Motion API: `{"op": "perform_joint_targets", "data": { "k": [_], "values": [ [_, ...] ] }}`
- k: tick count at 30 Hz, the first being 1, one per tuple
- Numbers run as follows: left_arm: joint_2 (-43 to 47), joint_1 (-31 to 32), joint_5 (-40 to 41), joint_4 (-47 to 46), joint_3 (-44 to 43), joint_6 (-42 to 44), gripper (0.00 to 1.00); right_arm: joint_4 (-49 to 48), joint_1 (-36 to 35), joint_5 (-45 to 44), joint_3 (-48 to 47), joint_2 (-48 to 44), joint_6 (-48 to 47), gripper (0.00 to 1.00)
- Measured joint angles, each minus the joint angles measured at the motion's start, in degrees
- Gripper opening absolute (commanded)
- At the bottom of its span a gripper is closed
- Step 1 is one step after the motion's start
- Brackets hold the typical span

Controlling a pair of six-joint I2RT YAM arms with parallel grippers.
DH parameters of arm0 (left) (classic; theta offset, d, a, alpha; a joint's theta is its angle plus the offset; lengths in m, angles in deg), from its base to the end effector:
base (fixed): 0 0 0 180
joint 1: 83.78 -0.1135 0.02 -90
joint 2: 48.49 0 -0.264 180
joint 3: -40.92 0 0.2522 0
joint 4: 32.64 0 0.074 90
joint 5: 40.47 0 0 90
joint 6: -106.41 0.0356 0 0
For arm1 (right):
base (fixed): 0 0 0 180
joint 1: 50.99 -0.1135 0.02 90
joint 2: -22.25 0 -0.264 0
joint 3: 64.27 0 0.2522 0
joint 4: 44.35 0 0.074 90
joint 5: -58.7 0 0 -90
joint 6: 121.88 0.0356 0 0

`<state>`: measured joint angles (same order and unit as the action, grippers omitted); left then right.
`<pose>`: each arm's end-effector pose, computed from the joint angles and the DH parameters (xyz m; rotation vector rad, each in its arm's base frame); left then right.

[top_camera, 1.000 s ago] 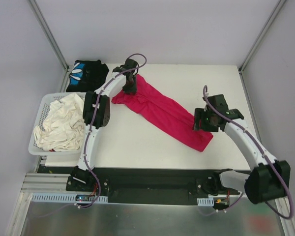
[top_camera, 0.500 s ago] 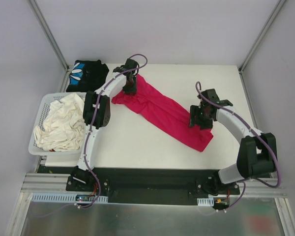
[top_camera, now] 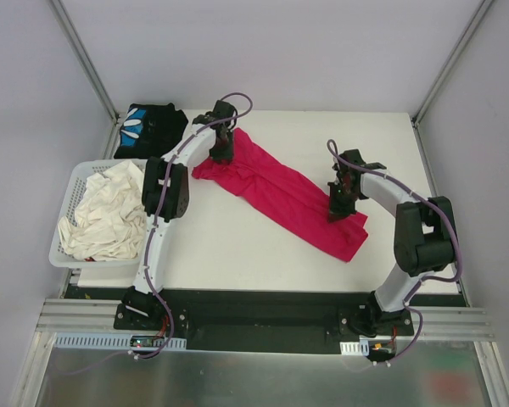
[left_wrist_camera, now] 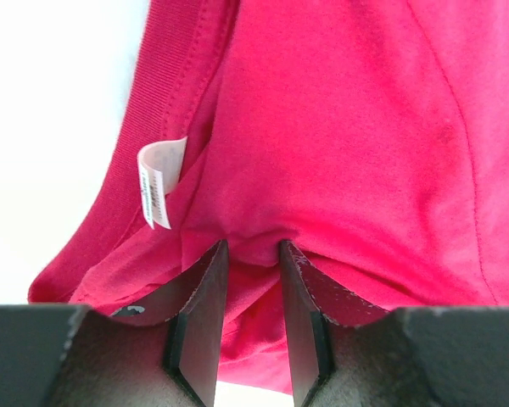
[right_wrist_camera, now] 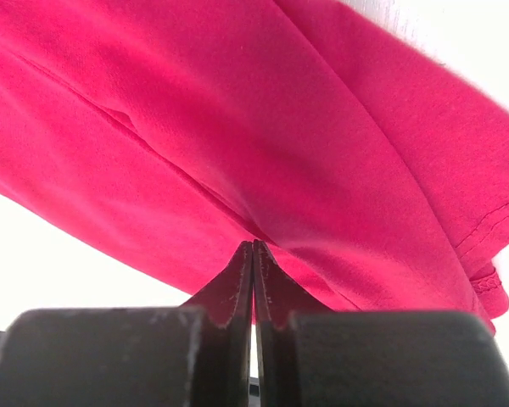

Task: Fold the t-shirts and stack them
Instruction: Rotate the tshirt 90 degrees

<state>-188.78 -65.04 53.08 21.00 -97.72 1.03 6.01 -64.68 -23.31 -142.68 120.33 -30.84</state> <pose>0.5098 -0.1706 0.1849 0.0499 2.5400 -0.1577 0.3213 0.0834 0.1873 -0.3430 2.7818 0.2574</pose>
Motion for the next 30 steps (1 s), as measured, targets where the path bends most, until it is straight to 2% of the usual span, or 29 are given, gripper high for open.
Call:
{"op": "perform_joint_targets", "data": {
  "k": [18, 24, 30],
  "values": [
    [0.3, -0.6, 0.2, 0.1, 0.0, 1.9, 0.31, -2.1, -0.6, 0.8, 6.7, -0.2, 0.7, 0.02],
    [0.4, -0.9, 0.2, 0.1, 0.0, 2.1, 0.31, -2.8, -3.4, -0.4, 9.1, -2.7, 1.8, 0.03],
    [0.4, -1.1, 0.1, 0.1, -0.2, 2.4, 0.31, 0.5, -8.2, -3.5, 9.6, -6.7, 2.8, 0.04]
  ]
}}
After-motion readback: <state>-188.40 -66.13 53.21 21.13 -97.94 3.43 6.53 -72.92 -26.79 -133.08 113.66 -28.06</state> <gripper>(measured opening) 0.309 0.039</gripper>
